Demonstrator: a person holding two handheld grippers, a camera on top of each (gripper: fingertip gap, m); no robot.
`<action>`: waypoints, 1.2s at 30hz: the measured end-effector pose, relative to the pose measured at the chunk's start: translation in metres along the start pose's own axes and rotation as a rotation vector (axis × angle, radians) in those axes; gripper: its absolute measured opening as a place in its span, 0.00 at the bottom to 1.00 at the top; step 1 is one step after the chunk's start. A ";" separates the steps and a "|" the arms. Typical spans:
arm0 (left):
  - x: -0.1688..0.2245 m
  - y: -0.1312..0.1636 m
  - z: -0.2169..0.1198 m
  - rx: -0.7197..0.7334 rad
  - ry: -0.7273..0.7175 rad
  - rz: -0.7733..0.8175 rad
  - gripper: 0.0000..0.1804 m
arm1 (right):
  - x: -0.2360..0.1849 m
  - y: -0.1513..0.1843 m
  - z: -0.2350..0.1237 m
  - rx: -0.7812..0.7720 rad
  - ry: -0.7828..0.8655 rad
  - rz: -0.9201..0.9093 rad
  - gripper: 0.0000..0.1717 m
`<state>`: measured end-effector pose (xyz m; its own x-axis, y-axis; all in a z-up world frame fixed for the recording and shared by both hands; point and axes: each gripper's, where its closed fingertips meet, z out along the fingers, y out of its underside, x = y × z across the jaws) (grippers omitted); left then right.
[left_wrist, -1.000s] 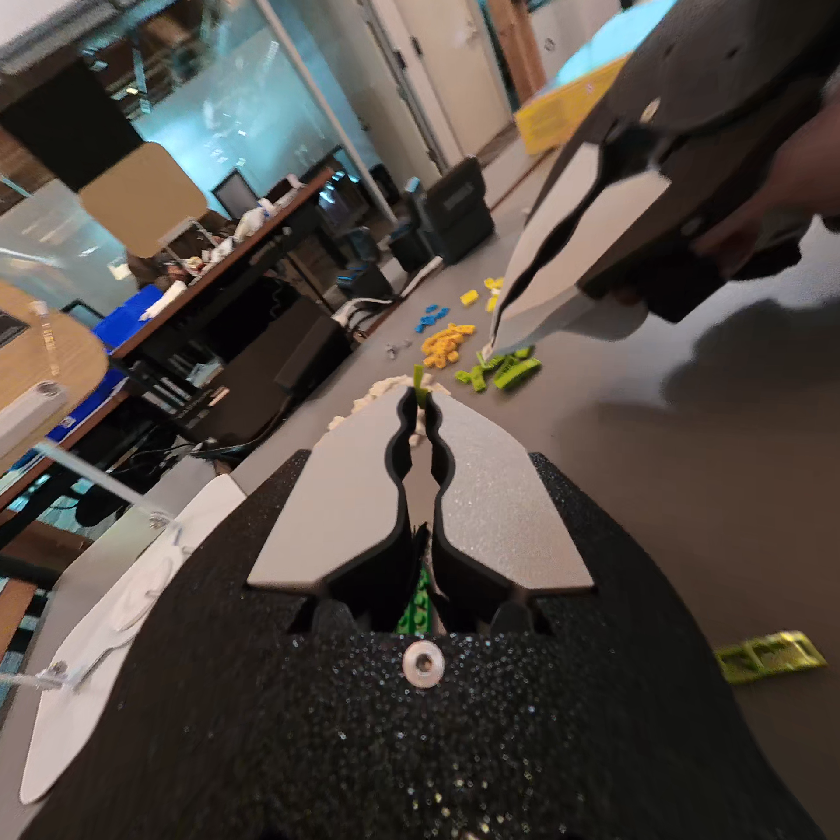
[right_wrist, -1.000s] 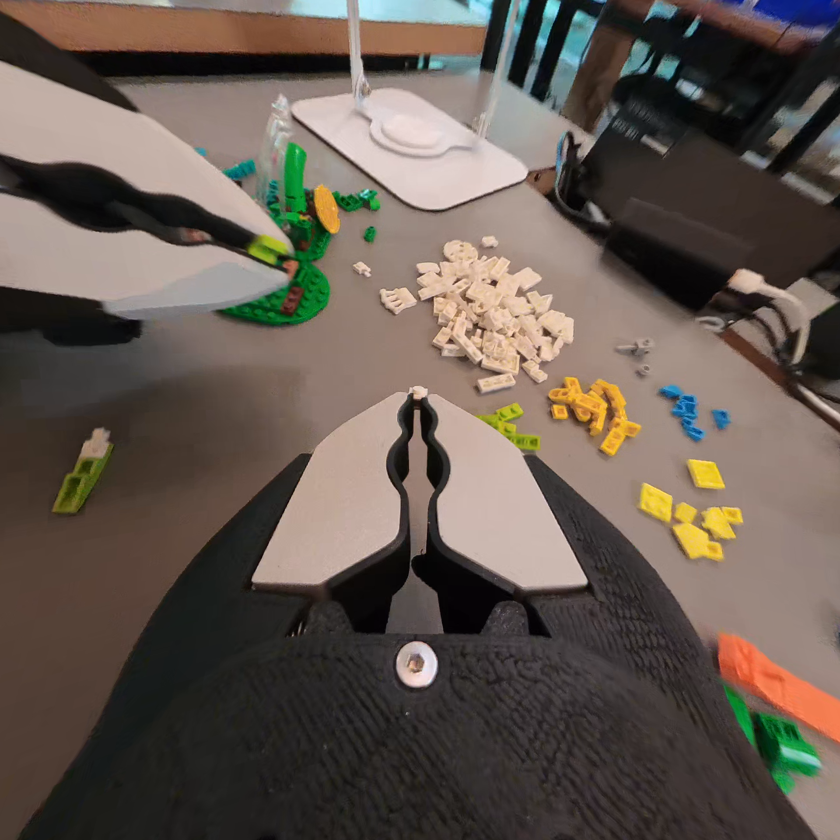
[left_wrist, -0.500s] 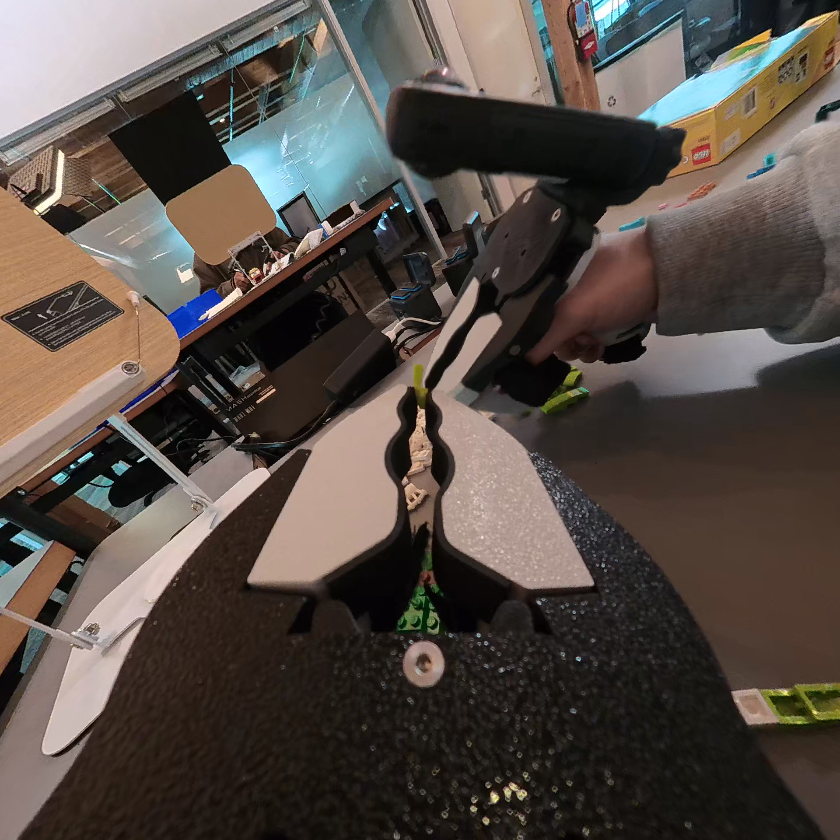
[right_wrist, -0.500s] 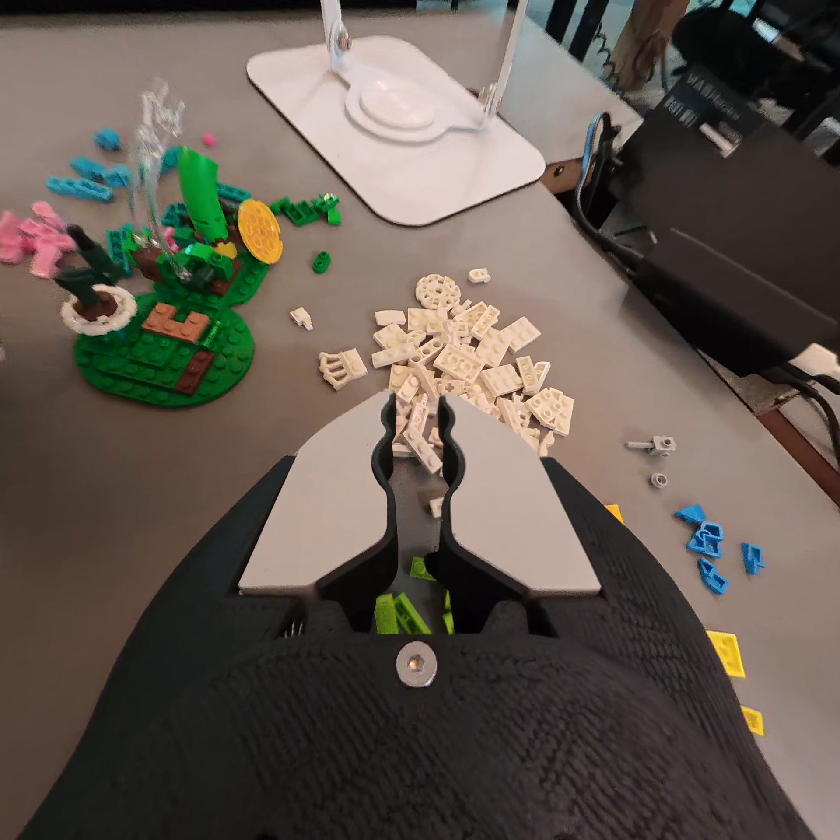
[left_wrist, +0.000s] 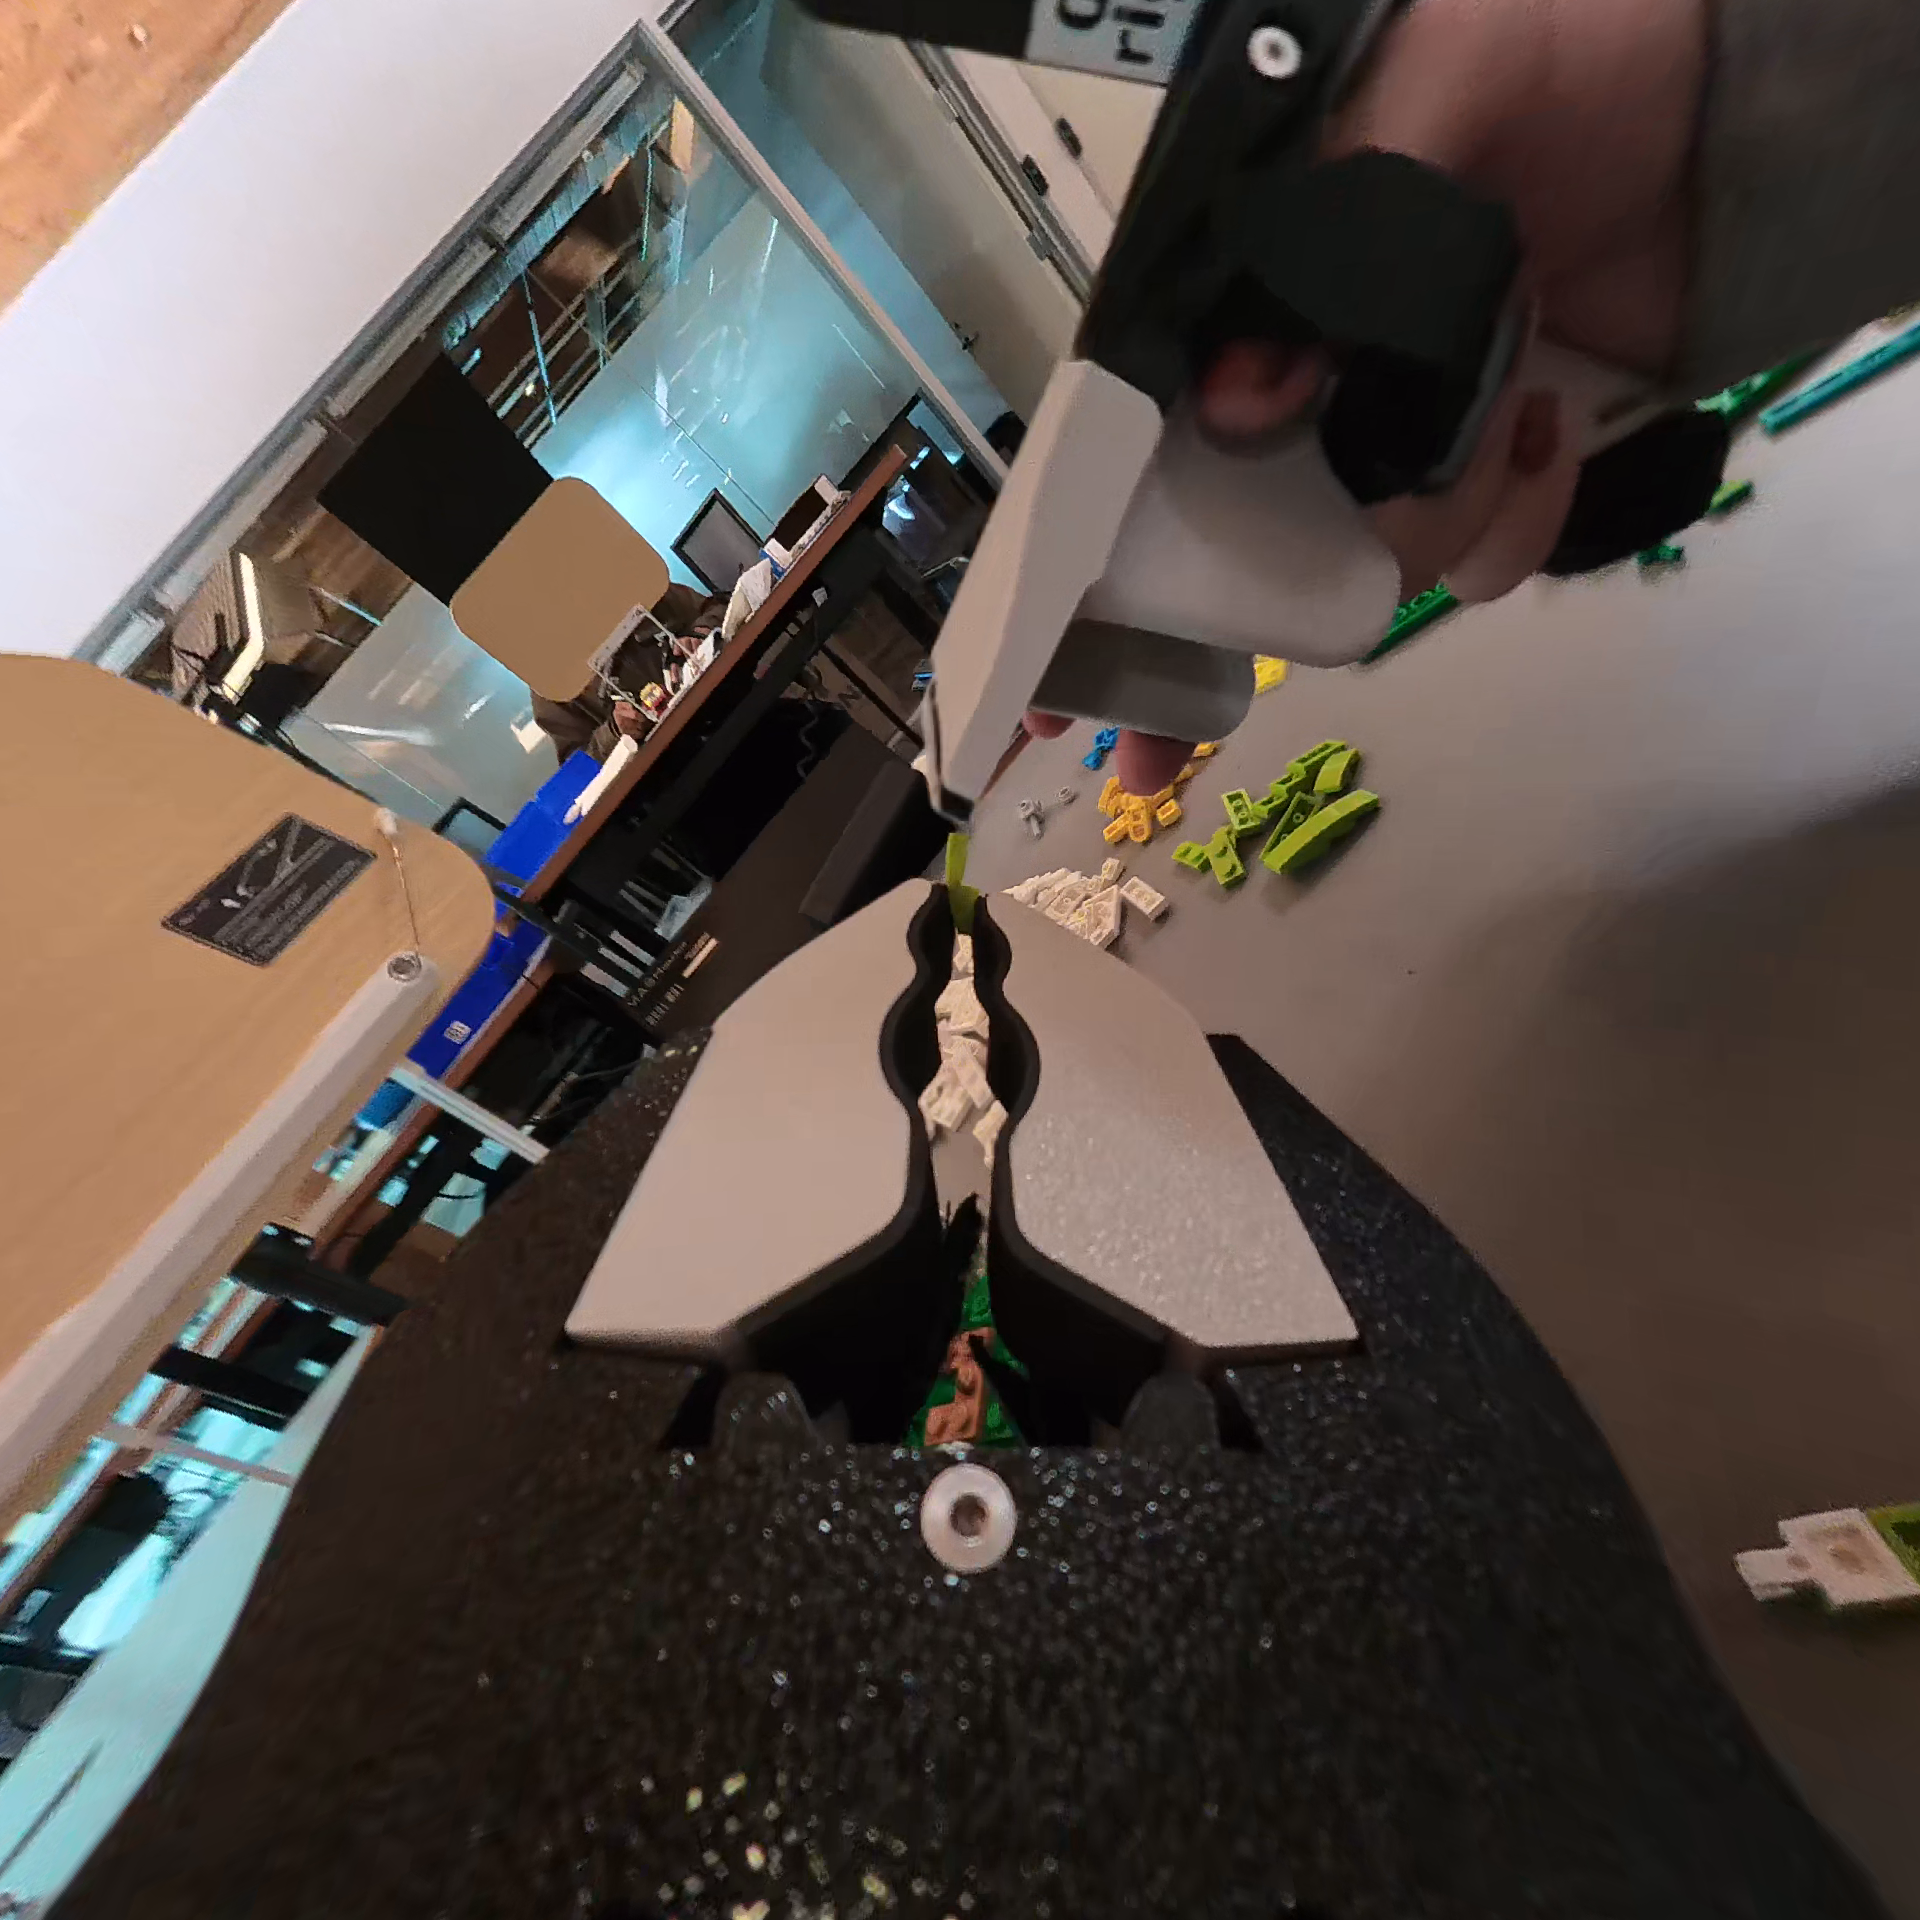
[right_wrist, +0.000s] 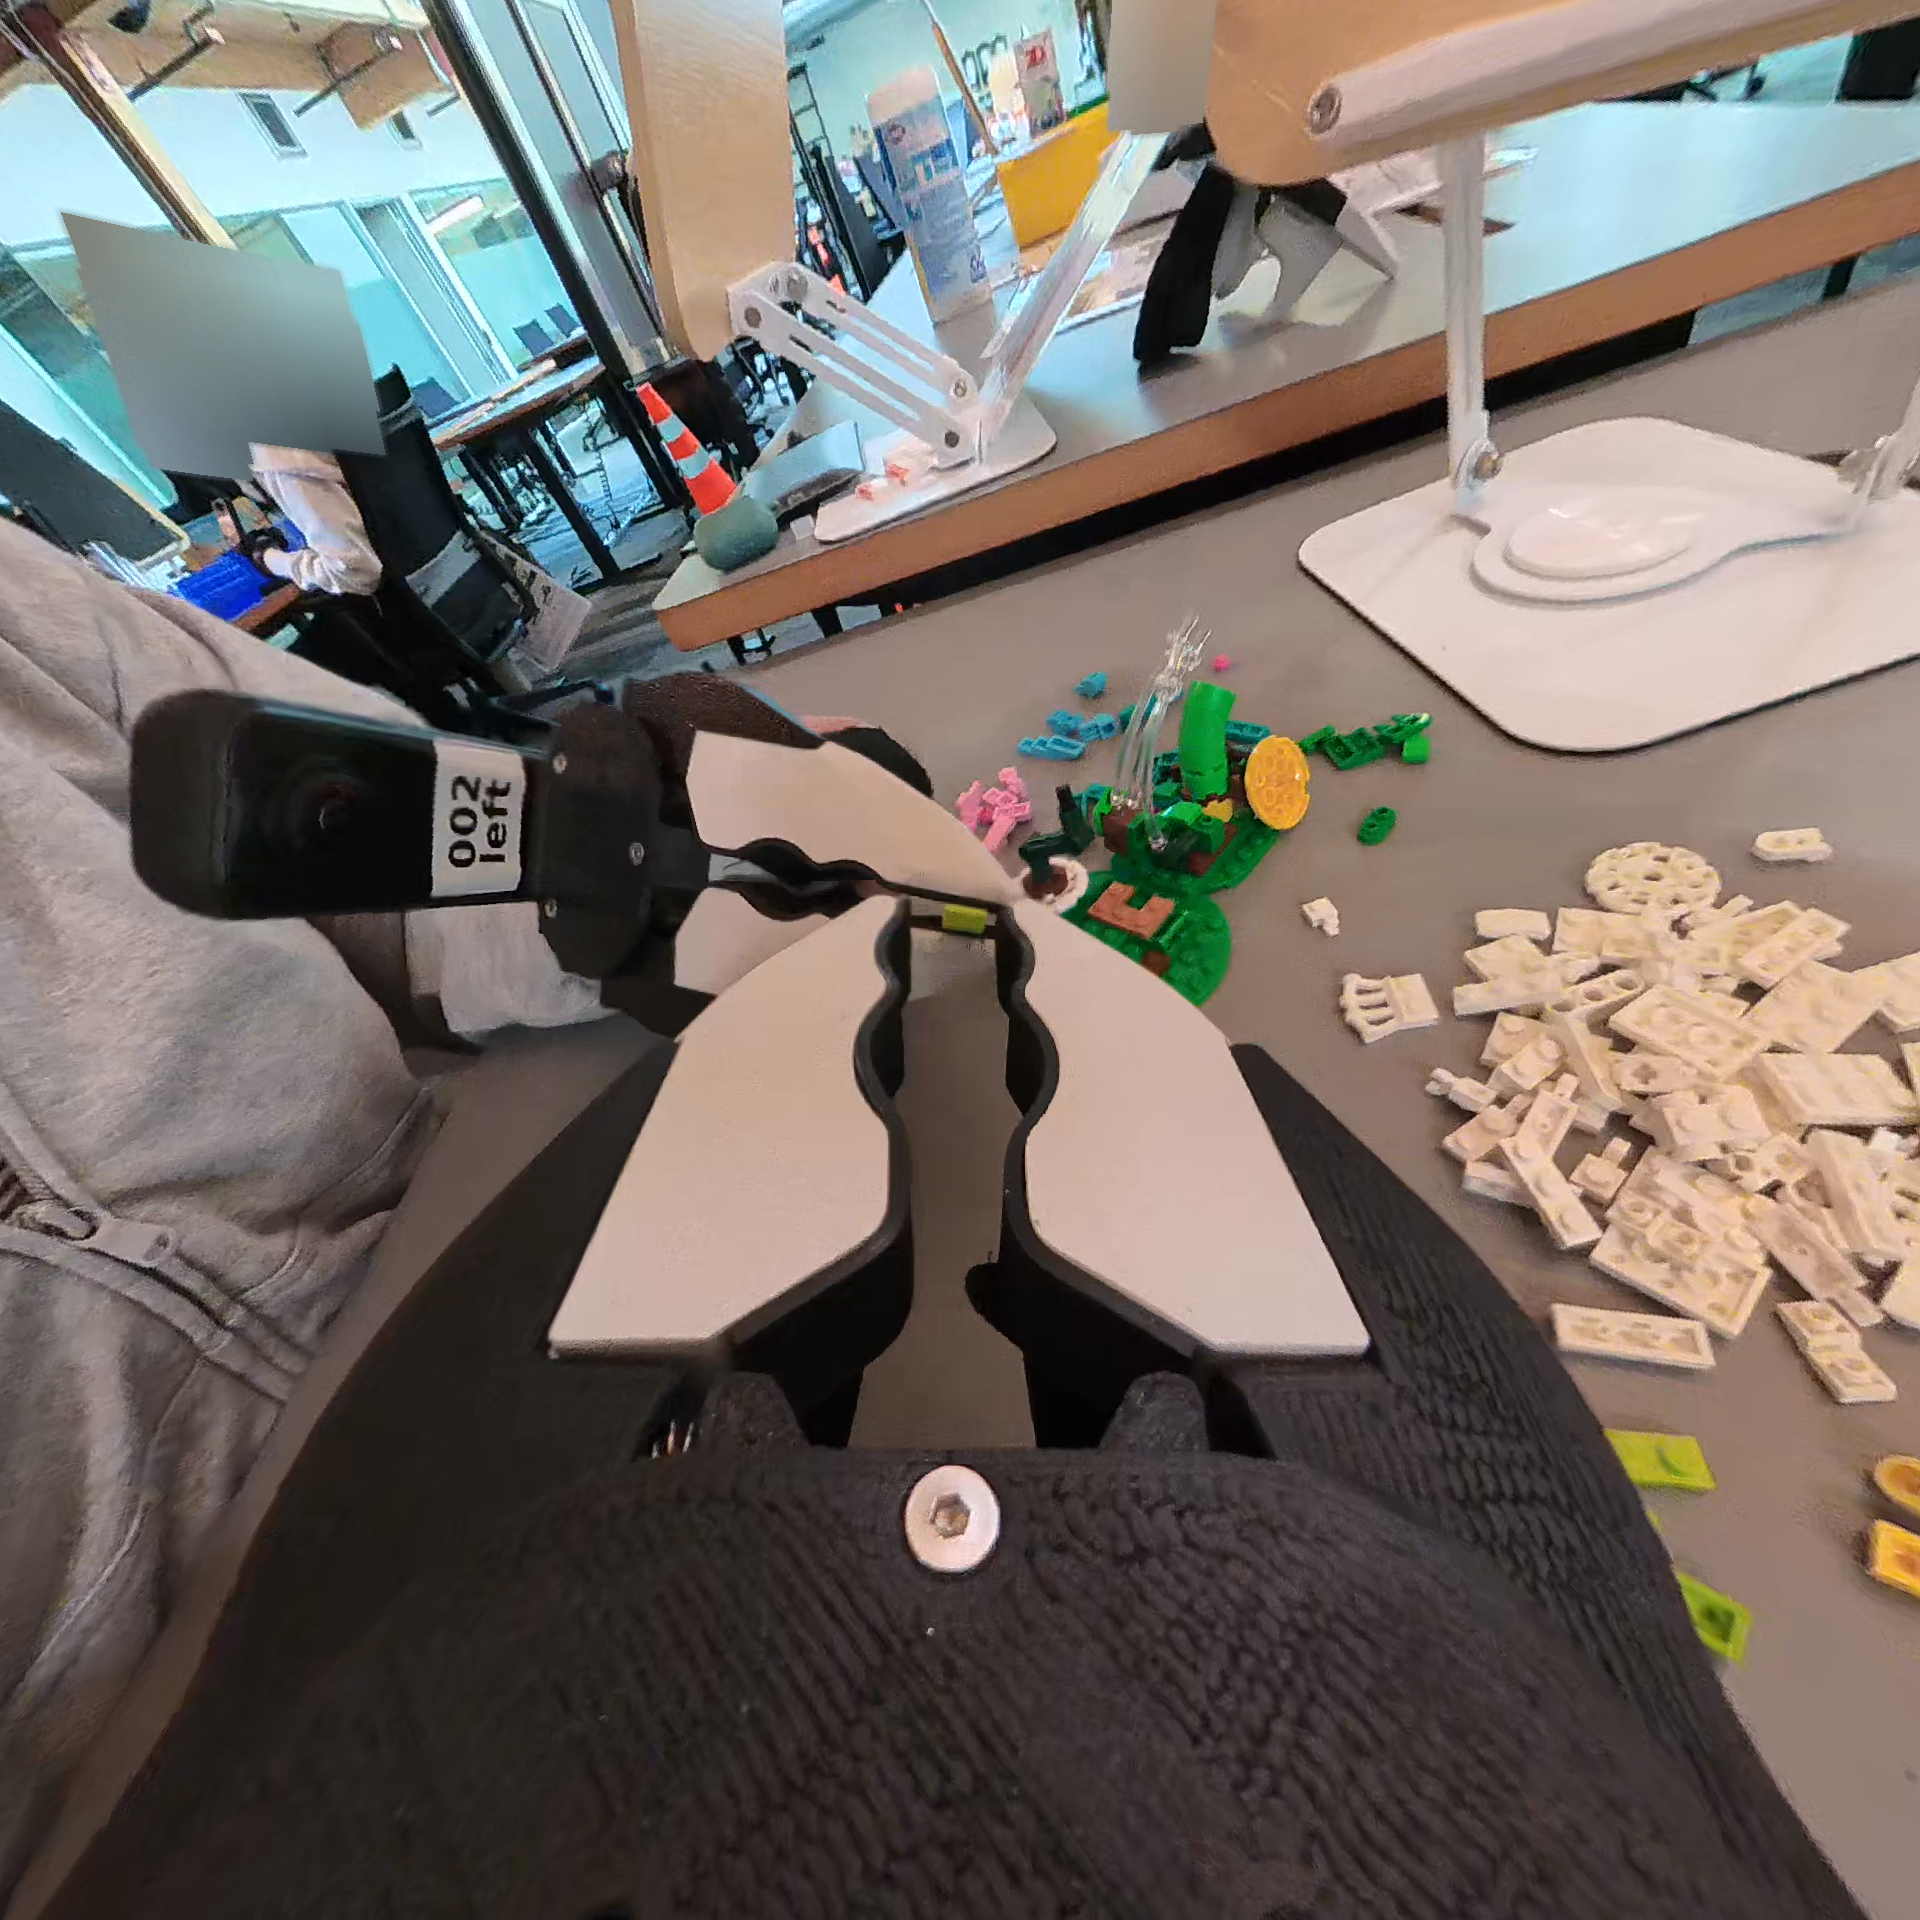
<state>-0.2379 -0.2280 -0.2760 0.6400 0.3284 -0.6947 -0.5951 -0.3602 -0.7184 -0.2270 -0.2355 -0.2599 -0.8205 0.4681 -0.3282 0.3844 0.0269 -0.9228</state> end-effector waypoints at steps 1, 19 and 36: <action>0.002 -0.001 0.000 0.000 -0.001 0.029 0.02 | 0.000 0.003 0.001 -0.021 0.007 0.004 0.09; -0.001 0.009 0.005 -0.037 0.018 -0.152 0.13 | 0.094 0.075 -0.080 -0.428 0.579 -0.048 0.04; -0.023 0.008 -0.002 0.009 -0.048 -0.276 0.13 | 0.064 0.072 -0.070 -0.418 0.438 -0.073 0.13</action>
<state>-0.2566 -0.2400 -0.2663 0.7546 0.4545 -0.4732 -0.4056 -0.2437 -0.8809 -0.2227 -0.1419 -0.3333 -0.6345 0.7696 -0.0719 0.5404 0.3752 -0.7531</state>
